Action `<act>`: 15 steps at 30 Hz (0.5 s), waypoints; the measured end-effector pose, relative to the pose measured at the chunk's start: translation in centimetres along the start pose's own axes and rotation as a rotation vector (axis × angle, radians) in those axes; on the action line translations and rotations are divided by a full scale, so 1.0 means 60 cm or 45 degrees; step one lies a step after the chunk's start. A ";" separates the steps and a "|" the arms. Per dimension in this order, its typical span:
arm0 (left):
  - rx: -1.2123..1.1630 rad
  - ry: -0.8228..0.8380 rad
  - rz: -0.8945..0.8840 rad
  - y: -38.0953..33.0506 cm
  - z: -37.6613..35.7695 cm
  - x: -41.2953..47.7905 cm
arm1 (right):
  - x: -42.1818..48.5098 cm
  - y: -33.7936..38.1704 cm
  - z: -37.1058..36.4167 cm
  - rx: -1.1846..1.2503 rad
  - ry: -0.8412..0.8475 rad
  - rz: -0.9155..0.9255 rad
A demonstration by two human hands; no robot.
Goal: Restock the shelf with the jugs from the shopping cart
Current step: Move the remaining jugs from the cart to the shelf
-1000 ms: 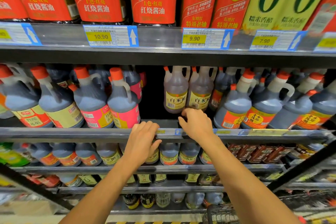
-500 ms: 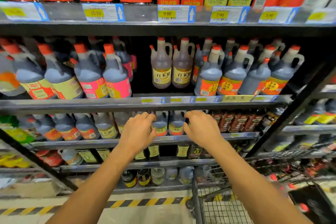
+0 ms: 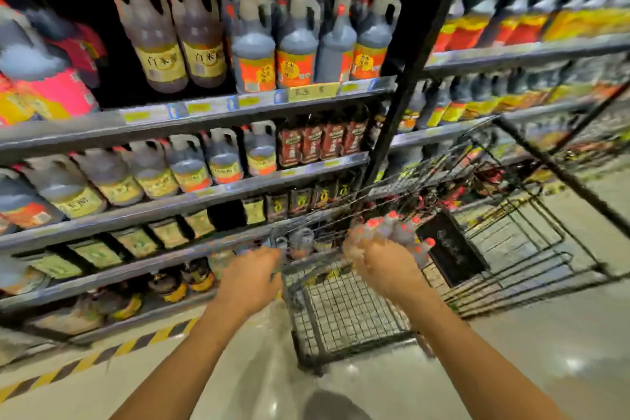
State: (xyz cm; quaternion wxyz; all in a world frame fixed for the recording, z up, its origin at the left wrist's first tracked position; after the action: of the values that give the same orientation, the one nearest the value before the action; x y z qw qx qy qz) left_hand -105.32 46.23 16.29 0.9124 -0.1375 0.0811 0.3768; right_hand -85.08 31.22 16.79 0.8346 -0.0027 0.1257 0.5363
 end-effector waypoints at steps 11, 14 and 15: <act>-0.125 0.202 0.041 -0.225 -0.139 0.140 | -0.019 -0.348 -0.112 0.211 0.157 -0.285; -0.243 0.283 0.193 -0.283 -0.185 0.182 | 0.014 -0.438 -0.151 0.297 0.173 -0.274; -0.289 0.304 0.247 -0.302 -0.198 0.193 | 0.025 -0.463 -0.168 0.333 0.193 -0.283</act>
State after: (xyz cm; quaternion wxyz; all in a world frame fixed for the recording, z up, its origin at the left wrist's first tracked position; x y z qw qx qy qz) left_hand -84.87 37.94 5.54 0.8343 -0.2750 0.1588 0.4506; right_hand -61.72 19.37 3.10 0.8701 0.0516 0.2556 0.4183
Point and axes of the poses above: each hand's wrist, its own x-axis towards the middle knuckle, its own z-axis out of the back of the hand, y = z × x, the point moved 2 cm from there along x, towards the middle knuckle, and after that the axes turned 7 degrees about z, right-handed, at the moved point
